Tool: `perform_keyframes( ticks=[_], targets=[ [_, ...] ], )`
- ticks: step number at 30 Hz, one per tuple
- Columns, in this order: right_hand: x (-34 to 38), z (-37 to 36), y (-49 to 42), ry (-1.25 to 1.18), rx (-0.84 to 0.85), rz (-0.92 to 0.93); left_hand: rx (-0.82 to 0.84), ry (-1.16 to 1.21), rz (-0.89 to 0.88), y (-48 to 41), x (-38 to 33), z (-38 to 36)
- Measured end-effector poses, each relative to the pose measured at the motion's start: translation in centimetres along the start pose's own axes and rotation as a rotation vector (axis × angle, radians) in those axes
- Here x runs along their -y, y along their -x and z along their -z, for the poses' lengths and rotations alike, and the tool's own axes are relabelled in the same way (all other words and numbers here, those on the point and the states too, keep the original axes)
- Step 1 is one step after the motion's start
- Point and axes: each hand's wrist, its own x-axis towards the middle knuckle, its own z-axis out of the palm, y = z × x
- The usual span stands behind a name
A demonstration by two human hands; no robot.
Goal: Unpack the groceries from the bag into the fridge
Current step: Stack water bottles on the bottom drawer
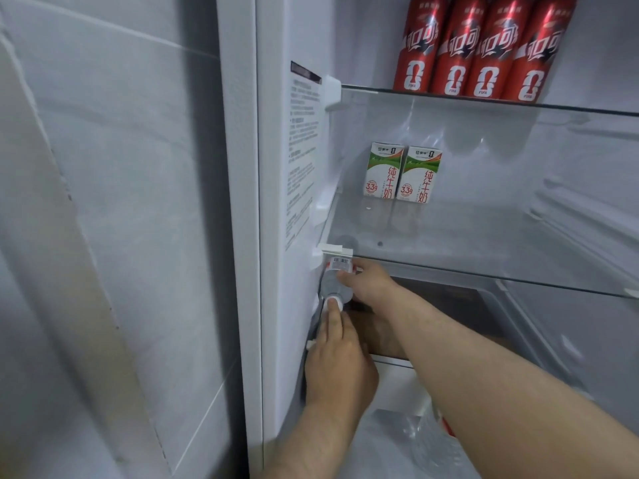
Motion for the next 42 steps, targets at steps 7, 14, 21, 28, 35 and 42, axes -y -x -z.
perform_keyframes(
  ticks=[7,14,21,28,35,42],
  targets=[
    [0.0,0.2,-0.9,0.017,0.003,-0.045,0.077,0.042,0.03,-0.8,-0.4,0.7],
    [2.3,1.2,2.3,0.235,0.054,0.052,0.095,0.049,0.005,-0.7,0.1,1.0],
    [5.3,5.9,11.4,0.82,0.058,0.16,0.063,0.084,-0.055,1.2,0.6,1.2],
    [0.6,9.9,20.9,0.518,-0.306,0.237,0.032,0.231,-0.177,5.6,-1.5,0.2],
    [-4.2,12.1,21.9,0.417,-0.175,0.027,0.521,0.546,-0.047,7.7,-5.4,-1.4],
    [-5.4,12.8,22.3,0.425,-0.287,0.053,0.489,0.526,0.002,8.5,-6.7,-3.6]
  ],
)
